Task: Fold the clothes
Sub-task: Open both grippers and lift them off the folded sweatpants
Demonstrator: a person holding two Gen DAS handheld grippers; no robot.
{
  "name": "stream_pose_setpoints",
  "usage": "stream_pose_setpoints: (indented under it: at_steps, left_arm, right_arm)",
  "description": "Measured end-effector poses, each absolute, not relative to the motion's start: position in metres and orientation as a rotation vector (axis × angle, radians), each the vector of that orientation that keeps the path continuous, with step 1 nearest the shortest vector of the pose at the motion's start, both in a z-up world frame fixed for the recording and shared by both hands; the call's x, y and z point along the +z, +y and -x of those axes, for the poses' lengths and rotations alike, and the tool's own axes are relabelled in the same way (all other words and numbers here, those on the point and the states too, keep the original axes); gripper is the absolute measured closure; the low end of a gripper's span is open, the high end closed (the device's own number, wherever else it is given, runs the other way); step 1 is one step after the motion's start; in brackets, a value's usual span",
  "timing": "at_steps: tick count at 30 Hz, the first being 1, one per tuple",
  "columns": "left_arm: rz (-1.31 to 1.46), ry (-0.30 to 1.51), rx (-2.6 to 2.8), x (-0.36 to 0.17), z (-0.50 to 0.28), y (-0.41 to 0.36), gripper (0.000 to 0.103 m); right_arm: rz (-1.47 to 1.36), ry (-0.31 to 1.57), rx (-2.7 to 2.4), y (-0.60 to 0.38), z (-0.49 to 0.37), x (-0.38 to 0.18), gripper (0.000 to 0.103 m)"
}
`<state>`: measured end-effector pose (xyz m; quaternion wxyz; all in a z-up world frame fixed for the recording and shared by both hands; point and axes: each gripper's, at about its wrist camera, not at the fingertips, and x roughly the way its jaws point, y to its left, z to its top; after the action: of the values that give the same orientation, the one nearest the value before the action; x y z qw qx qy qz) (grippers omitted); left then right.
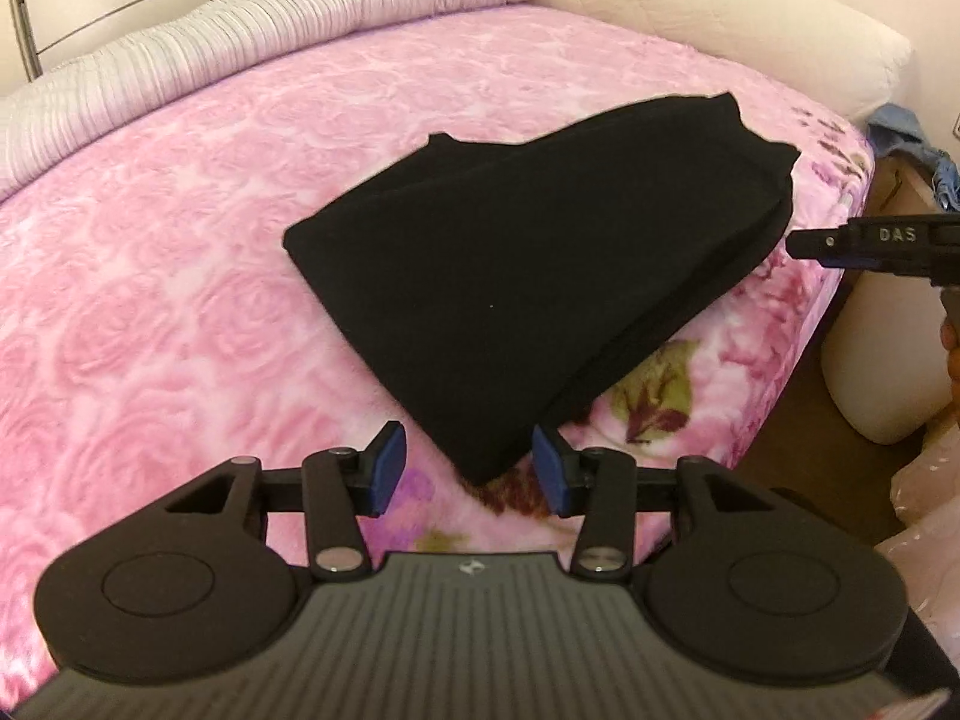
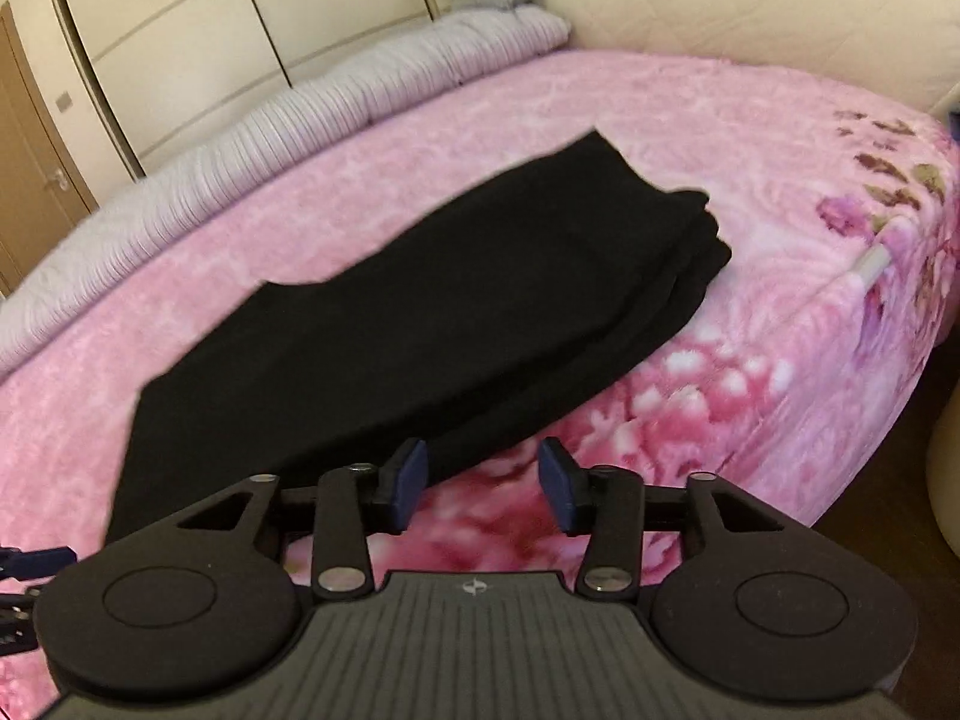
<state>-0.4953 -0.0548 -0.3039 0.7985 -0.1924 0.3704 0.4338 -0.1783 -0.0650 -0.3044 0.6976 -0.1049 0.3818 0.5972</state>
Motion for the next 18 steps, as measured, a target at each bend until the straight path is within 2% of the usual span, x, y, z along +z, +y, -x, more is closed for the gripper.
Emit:
stream_pose_setpoints:
  at_steps: [5, 18]
  left_arm:
    - [0.402, 0.792, 0.948, -0.297, 0.505, -0.078, 0.06]
    - [0.38, 0.74, 1.006, -0.276, 0.532, -0.114, 0.055]
  right_arm:
    - [0.23, 0.832, 1.351, -0.088, 0.196, -0.289, 0.042]
    - [0.245, 0.794, 1.348, -0.134, 0.221, -0.274, 0.04]
